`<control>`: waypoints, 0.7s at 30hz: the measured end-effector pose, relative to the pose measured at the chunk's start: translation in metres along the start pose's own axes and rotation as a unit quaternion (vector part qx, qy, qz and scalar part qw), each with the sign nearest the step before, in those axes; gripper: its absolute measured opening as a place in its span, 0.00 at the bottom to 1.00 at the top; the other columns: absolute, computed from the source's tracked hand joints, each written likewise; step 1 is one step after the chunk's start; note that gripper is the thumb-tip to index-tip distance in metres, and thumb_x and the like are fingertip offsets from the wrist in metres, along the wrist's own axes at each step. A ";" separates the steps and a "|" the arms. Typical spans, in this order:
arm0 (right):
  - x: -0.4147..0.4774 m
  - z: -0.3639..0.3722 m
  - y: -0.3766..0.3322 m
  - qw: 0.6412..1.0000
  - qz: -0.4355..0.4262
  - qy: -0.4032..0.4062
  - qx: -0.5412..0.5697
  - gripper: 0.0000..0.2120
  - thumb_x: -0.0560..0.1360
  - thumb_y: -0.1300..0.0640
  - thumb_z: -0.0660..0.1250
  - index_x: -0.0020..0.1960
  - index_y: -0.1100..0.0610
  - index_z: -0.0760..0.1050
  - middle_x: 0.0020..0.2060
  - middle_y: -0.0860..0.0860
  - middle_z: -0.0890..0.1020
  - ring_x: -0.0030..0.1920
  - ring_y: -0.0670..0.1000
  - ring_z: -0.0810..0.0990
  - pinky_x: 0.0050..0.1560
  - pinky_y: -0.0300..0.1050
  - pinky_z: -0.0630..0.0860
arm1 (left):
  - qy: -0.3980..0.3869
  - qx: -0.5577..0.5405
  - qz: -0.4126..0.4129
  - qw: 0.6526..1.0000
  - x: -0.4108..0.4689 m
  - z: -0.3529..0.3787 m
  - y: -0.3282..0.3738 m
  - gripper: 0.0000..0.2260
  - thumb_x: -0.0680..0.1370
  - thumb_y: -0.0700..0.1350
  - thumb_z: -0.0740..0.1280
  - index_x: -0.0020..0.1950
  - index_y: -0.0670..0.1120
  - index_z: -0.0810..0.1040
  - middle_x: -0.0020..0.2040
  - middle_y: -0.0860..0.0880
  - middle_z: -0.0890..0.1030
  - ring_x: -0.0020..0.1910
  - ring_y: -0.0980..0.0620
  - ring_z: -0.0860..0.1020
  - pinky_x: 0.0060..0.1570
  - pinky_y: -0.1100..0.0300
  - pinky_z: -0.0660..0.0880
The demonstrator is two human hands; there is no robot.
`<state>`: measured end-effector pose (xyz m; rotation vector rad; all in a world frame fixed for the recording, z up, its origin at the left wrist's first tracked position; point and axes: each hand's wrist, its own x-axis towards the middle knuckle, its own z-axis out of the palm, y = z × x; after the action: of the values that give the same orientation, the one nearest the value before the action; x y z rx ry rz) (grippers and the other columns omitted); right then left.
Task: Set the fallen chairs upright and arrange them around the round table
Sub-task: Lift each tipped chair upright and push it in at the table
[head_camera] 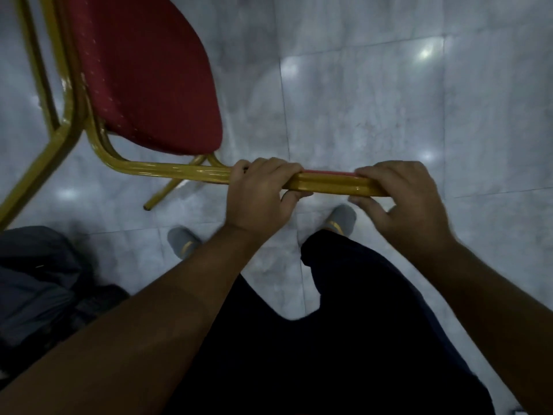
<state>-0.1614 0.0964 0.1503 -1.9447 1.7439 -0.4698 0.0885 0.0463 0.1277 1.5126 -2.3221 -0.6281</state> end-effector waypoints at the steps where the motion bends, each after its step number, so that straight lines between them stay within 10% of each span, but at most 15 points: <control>1: -0.002 -0.012 -0.008 1.000 0.011 0.002 0.025 0.16 0.78 0.47 0.71 0.60 0.55 0.80 0.53 0.52 0.83 0.52 0.57 0.79 0.56 0.51 0.71 | 0.000 -0.010 -0.005 1.000 -0.003 -0.017 0.000 0.13 0.76 0.57 0.72 0.54 0.50 0.84 0.48 0.53 0.85 0.47 0.49 0.81 0.51 0.43 0.74; 21: 0.015 -0.023 -0.451 0.980 -0.191 0.021 -0.058 0.13 0.76 0.43 0.69 0.57 0.47 0.82 0.44 0.44 0.81 0.46 0.50 0.76 0.48 0.49 0.68 | 0.102 -0.079 0.061 0.990 -0.186 -0.345 -0.120 0.13 0.80 0.50 0.68 0.58 0.44 0.82 0.52 0.49 0.84 0.48 0.52 0.80 0.44 0.56 0.79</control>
<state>0.1989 0.1108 0.4220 -2.3827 1.4470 -0.5529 0.4199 0.1072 0.3609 1.2907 -2.1379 -0.5815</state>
